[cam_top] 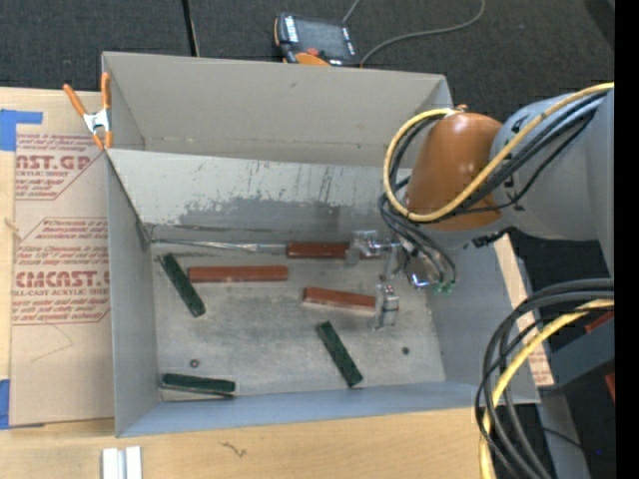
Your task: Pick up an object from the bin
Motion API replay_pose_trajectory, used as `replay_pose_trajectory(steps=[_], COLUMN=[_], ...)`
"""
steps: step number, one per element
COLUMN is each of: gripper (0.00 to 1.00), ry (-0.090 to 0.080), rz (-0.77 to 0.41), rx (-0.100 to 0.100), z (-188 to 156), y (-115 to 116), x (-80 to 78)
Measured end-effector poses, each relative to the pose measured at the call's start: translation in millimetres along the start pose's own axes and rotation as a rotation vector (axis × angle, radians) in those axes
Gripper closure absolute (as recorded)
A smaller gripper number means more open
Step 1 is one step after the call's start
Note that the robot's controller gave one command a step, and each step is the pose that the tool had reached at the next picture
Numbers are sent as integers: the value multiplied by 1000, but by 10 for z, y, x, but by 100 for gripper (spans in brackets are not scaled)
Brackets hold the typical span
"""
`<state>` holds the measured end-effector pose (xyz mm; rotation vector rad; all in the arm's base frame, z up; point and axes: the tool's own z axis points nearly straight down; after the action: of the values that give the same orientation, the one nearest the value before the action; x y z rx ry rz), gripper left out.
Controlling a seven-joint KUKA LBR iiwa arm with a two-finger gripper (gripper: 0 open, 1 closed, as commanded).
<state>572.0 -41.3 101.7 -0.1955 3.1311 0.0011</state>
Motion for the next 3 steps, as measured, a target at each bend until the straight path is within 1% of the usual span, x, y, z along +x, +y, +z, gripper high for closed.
replay_pose_trajectory(steps=[1,2,3], gripper=[0,0,0], ry=[3,6,4], rz=[86,150,150], rx=[0,-1,0], z=[21,334,338], y=[-79,-87,-82], x=[54,141,139])
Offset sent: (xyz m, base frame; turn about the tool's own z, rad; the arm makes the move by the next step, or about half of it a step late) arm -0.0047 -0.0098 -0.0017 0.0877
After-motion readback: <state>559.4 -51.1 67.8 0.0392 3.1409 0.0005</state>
